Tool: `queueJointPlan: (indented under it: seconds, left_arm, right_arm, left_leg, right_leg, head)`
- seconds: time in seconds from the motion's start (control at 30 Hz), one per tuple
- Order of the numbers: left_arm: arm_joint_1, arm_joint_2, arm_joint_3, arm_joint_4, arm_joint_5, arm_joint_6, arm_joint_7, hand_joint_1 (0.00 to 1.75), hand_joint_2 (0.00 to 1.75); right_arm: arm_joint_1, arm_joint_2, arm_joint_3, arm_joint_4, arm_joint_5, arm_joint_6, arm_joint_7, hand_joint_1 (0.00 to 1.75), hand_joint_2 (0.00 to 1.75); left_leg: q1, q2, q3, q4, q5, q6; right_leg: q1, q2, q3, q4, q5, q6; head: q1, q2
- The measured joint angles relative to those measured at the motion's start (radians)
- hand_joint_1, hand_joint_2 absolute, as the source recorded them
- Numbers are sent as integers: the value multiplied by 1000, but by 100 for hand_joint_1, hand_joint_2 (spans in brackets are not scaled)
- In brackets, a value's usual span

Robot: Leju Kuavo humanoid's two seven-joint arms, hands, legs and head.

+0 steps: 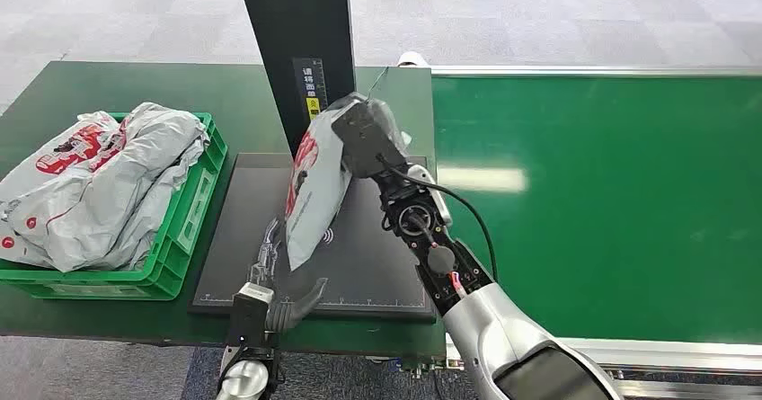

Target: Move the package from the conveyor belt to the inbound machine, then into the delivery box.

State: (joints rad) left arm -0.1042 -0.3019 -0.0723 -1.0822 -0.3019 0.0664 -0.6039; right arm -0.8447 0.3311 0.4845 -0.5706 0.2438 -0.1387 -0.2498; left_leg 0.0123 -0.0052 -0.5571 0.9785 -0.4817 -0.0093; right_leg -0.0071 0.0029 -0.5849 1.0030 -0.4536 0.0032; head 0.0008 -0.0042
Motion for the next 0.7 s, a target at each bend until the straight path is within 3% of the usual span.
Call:
queueJointPlan:
  seconds: [0.13, 0.2, 0.27, 0.33, 0.5, 0.7]
  left_arm:
    - [1, 5, 4, 2, 7, 0, 3, 0, 175]
    - [3, 9, 7, 3, 13, 1, 5, 0, 175]
    - [7, 13, 12, 3, 18, 2, 9, 0, 175]
    - [13, 17, 15, 3, 22, 4, 13, 0, 175]
    - [28, 20, 17, -7, 25, 7, 24, 0, 175]
    - [60, 27, 16, -57, 28, 22, 34, 0, 175]
  right_arm:
    - [-11, 0, 116, 60, -55, 107, 62, 175, 175]
    - [-19, 0, 178, 89, -71, 151, 92, 161, 175]
    - [-27, 0, 225, 112, -79, 183, 110, 73, 175]
    - [-37, 0, 265, 132, -78, 213, 118, 0, 175]
    - [-51, -2, 313, 163, -45, 195, 82, 0, 175]
    - [-34, -23, 271, 153, -26, 141, -31, 0, 175]
  left_leg:
    - [0, 0, 0, 0, 0, 0]
    - [0, 0, 0, 0, 0, 0]
    - [0, 1, 0, 0, 0, 0]
    - [0, 2, 0, 0, 0, 0]
    - [0, 2, 1, 0, 0, 0]
    - [0, 1, 1, 0, 0, 0]
  right_leg:
    - [0, 0, -1, 0, 0, 0]
    - [0, 0, -1, 0, 0, 0]
    - [0, 0, -1, 0, 0, 0]
    - [0, 0, -1, 0, 0, 0]
    - [0, 0, -1, 0, 0, 0]
    - [0, 0, -1, 0, 0, 0]
  head:
    - [0, 0]
    - [0, 0]
    - [0, 0]
    - [0, 0]
    - [0, 0]
    - [0, 0]
